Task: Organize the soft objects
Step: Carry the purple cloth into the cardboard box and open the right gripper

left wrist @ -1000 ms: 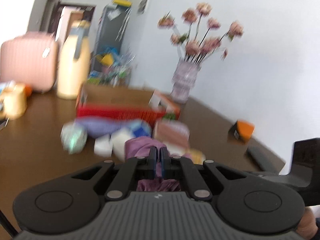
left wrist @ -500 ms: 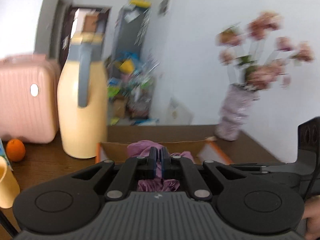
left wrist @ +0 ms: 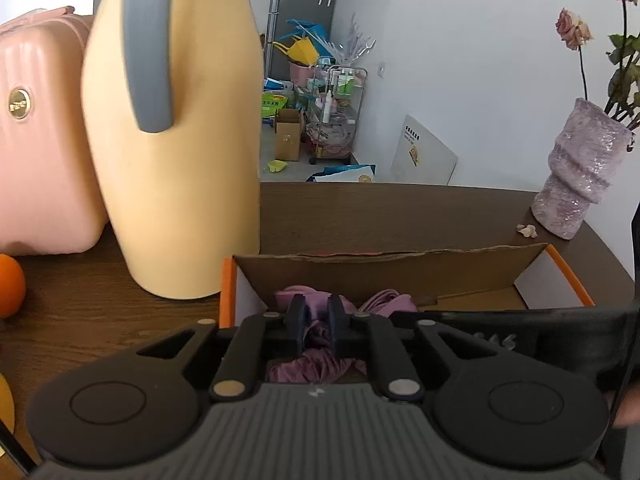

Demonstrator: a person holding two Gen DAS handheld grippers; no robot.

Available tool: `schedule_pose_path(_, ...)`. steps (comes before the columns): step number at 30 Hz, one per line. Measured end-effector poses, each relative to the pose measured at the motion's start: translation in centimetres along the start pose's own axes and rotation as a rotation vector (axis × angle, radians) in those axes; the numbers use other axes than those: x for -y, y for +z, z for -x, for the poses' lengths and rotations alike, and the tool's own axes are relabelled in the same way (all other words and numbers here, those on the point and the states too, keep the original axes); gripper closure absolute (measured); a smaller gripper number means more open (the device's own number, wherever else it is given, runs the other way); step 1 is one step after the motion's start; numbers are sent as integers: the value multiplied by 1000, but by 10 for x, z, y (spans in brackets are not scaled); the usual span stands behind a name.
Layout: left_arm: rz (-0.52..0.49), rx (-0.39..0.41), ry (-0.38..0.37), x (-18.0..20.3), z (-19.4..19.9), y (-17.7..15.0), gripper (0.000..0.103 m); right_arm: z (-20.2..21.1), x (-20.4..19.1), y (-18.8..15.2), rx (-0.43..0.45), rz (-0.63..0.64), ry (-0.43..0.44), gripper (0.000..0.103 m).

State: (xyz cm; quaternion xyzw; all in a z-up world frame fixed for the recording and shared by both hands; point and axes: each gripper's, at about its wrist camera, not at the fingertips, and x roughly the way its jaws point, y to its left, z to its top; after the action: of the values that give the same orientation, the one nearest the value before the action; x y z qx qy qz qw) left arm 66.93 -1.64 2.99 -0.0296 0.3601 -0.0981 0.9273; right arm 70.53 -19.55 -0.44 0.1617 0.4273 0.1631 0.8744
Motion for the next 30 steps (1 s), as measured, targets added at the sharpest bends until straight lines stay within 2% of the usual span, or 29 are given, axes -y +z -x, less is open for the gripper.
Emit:
schedule_pose_path(5,-4,36,45,0,51,3,80,48,-10,1,61,61,-43,65)
schedule_pose_path(9,-49,76,58,3,115,4,78,120,-9,-3,119,137,-95,57)
schedule_pose_path(11,-55,105,73,3,150,3,71,156,-9,-6,146,161,-121,52)
schedule_pose_path(12,-56,116,78,5,166,1,66,177,-10,-9,163,170,-132,51)
schedule_pose_path(19,-81,200,98,27,260,-29,59,277,-15,-55,253,197,-135,48)
schedule_pose_path(20,-80,213,98,31,271,-35,58,289,-19,-66,268,216,-138,47)
schedule_pose_path(23,-79,272,111,41,302,-59,36,319,-29,-95,319,275,-134,40)
schedule_pose_path(26,-87,374,152,48,334,-93,30,353,-36,-133,392,319,-109,36)
schedule_pose_path(27,-91,401,164,50,346,-108,23,361,-37,-145,413,325,-98,34)
schedule_pose_path(29,-79,463,172,53,365,-141,13,377,-38,-171,461,335,-73,21)
schedule_pose_path(30,-66,495,182,55,371,-159,10,384,-37,-188,492,343,-62,18)
